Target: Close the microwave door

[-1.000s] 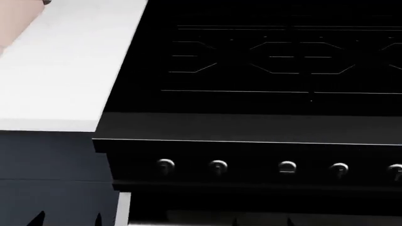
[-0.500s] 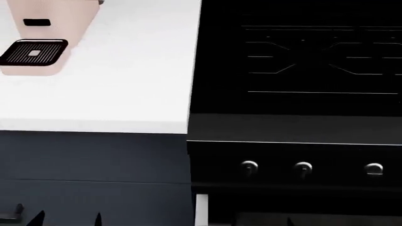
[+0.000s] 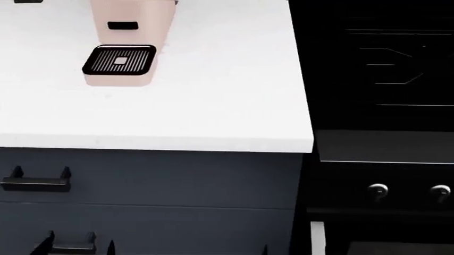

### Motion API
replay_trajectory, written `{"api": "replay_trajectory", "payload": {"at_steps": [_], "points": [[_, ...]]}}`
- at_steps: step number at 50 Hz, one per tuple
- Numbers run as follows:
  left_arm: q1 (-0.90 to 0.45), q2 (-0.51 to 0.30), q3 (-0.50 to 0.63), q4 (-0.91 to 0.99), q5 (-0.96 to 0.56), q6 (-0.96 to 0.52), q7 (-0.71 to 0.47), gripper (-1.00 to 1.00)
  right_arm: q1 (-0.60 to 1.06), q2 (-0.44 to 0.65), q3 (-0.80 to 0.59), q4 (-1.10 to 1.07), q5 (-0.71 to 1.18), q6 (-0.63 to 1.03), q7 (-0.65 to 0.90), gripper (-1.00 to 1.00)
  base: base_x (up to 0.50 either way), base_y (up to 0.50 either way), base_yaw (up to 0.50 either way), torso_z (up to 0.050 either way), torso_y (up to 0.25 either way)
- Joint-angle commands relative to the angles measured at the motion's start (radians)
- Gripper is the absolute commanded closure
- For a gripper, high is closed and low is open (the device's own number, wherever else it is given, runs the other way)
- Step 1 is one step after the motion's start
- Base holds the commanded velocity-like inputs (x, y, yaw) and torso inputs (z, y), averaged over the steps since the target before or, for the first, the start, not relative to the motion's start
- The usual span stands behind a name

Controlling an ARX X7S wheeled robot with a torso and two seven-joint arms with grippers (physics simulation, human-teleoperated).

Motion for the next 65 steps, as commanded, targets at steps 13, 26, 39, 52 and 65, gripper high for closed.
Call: {"api": "replay_trajectory", "payload": {"at_steps": [13, 26, 39, 52, 65], "points": [[0.011, -0.06, 0.123, 0.112, 0.352, -0.078, -0.145, -1.0, 0.008, 0.035, -0.104, -0.033, -0.295, 0.045, 0.157, -1.0, 0.0, 0.12, 0.0, 0.0, 0.0], [0.076, -0.024, 0.183, 1.033, 1.026, -0.373, 0.142, -1.0, -0.105, 0.061, -0.158, -0.784, -0.83, 0.19, 0.128, -1.0, 0.0, 0.0, 0.0, 0.0, 0.0], [-0.305, 0.158, 0.37, 1.053, 1.439, -0.523, 0.565, -1.0, 0.144, -0.156, -0.304, -1.056, -1.135, 0.248, -0.177, -1.0, 0.0, 0.0, 0.0, 0.0, 0.0], [-0.264, 0.158, 0.292, 1.053, 1.413, -0.438, 0.533, -1.0, 0.143, -0.159, -0.198, -1.057, -1.032, 0.219, -0.137, -1.0, 0.0, 0.0, 0.0, 0.0, 0.0], [-0.241, 0.158, 0.281, 1.053, 1.421, -0.381, 0.51, -1.0, 0.138, -0.159, -0.159, -1.057, -1.023, 0.204, -0.123, -1.0, 0.0, 0.0, 0.0, 0.0, 0.0]]}}
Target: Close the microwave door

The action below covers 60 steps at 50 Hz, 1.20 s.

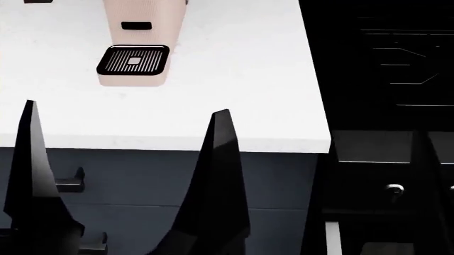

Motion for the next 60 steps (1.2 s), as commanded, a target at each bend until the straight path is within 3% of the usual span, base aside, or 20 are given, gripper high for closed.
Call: {"api": "replay_trajectory", "payload": {"at_steps": [1, 10, 31, 60], "points": [[0.004, 0.006, 0.001, 0.011, 0.031, 0.033, 0.002, -1.0, 0.002, -0.01, 0.031, -0.018, -0.018, -0.019, -0.003, -1.0, 0.0, 0.0, 0.0, 0.0, 0.0], [-0.017, 0.006, 0.04, 0.011, 0.083, 0.012, 0.027, -1.0, -0.03, -0.009, 0.053, -0.018, -0.048, -0.112, 0.014, -1.0, 0.13, 0.0, 0.0, 0.0, 0.0], [0.005, 0.006, 0.018, 0.011, 0.08, 0.042, 0.006, -1.0, -0.019, -0.009, 0.027, -0.018, -0.074, -0.072, 0.004, -1.0, 0.5, 0.0, 0.0, 0.0, 0.0], [-0.013, 0.006, 0.047, 0.011, 0.12, 0.022, 0.028, -1.0, -0.024, -0.009, 0.033, -0.018, -0.069, -0.083, -0.001, -1.0, 0.23, 0.0, 0.0, 0.0, 0.001]]}}
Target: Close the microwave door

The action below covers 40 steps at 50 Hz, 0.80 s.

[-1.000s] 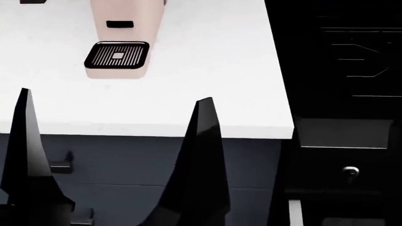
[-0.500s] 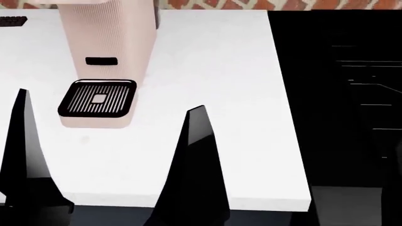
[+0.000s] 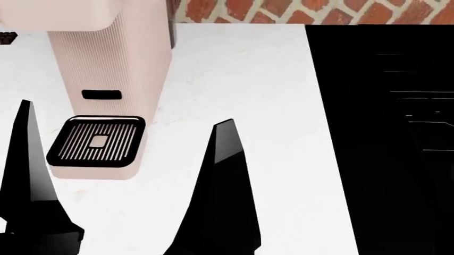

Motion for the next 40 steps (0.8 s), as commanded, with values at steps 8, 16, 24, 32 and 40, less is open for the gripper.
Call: {"api": "replay_trajectory", "payload": {"at_steps": [8, 16, 24, 32, 40], "points": [[-0.005, 0.0, 0.007, 0.0, 0.009, -0.007, 0.003, -1.0, -0.012, -0.001, -0.006, 0.0, 0.02, -0.01, -0.006, -1.0, 0.03, 0.0, 0.0, 0.0, 0.0], [0.006, 0.0, -0.006, 0.0, -0.006, 0.004, -0.002, -1.0, -0.003, -0.001, -0.017, 0.0, -0.015, 0.002, -0.008, -1.0, 0.0, 0.0, 0.0, 0.0, 0.0], [0.005, 0.0, 0.003, 0.0, 0.002, -0.001, 0.006, -1.0, 0.149, -0.001, -0.112, 0.0, -0.112, 0.17, -0.108, -1.0, 0.0, 0.0, 0.0, 0.0, 0.0], [-0.085, -0.001, 0.125, 0.0, 0.104, -0.113, 0.064, -1.0, 0.257, -0.001, -0.254, 0.0, -0.232, 0.304, -0.198, -1.0, 0.0, 0.0, 0.0, 0.0, 0.0], [-0.011, 0.0, 0.026, 0.0, 0.012, -0.019, 0.006, -1.0, 0.358, -0.001, -0.337, 0.0, -0.308, 0.422, -0.282, -1.0, 0.0, 0.0, 0.0, 0.0, 0.0]]}}
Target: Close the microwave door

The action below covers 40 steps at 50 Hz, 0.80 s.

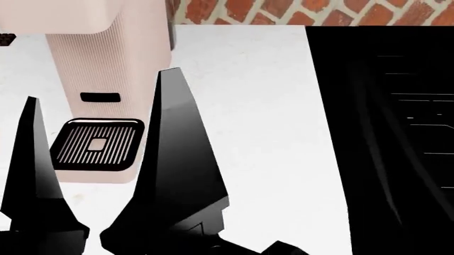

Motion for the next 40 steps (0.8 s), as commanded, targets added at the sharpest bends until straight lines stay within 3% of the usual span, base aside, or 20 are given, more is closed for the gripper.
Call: {"api": "replay_trajectory", "payload": {"at_steps": [1, 11, 40], "points": [[0.03, 0.0, -0.039, 0.0, -0.038, 0.038, -0.025, -1.0, 0.159, 0.0, -0.147, 0.0, -0.127, 0.183, -0.119, -1.0, 0.0, 0.0, 0.0, 0.0, 0.0], [0.057, 0.0, -0.074, 0.0, -0.067, 0.074, -0.037, -1.0, 0.254, 0.0, -0.213, 0.0, -0.184, 0.281, -0.17, -1.0, 0.0, 0.0, 0.0, 0.0, 0.0], [0.022, 0.0, -0.007, 0.0, -0.033, 0.028, -0.016, -1.0, 0.676, 0.021, -0.31, 0.04, -0.322, 0.604, -0.406, -1.0, 0.0, 0.0, 0.0, 0.0, 0.0]]}}
